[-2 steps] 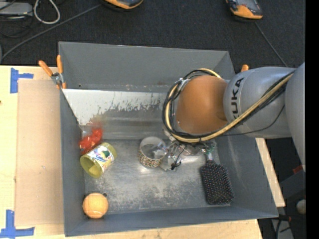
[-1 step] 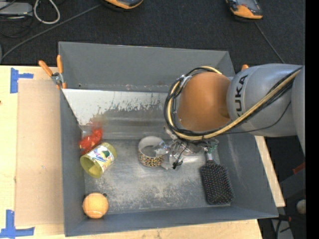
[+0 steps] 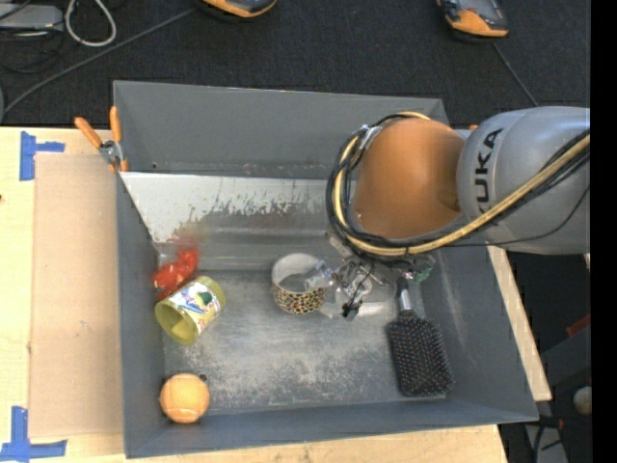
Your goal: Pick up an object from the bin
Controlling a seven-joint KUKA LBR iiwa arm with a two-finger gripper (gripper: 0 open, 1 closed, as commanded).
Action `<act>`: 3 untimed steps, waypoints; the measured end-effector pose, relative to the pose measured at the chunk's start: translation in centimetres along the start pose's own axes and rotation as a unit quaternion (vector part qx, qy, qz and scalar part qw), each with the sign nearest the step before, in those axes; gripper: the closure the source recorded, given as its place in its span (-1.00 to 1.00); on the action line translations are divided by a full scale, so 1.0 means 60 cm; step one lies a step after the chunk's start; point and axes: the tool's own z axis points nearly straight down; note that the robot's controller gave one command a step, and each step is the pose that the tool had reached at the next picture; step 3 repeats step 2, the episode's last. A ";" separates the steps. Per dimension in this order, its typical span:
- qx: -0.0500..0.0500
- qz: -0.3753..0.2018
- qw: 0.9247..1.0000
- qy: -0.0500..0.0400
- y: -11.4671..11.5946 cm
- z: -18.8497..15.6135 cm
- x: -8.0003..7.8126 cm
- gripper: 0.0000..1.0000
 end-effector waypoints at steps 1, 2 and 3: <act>0.000 0.001 1.000 0.000 0.001 -0.090 -0.001 1.00; 0.001 0.004 1.000 -0.002 0.002 -0.161 -0.004 1.00; 0.001 0.004 1.000 -0.002 0.002 -0.161 -0.004 1.00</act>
Offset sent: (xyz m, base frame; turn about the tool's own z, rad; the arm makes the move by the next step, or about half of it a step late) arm 0.0003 0.0002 0.0943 0.0020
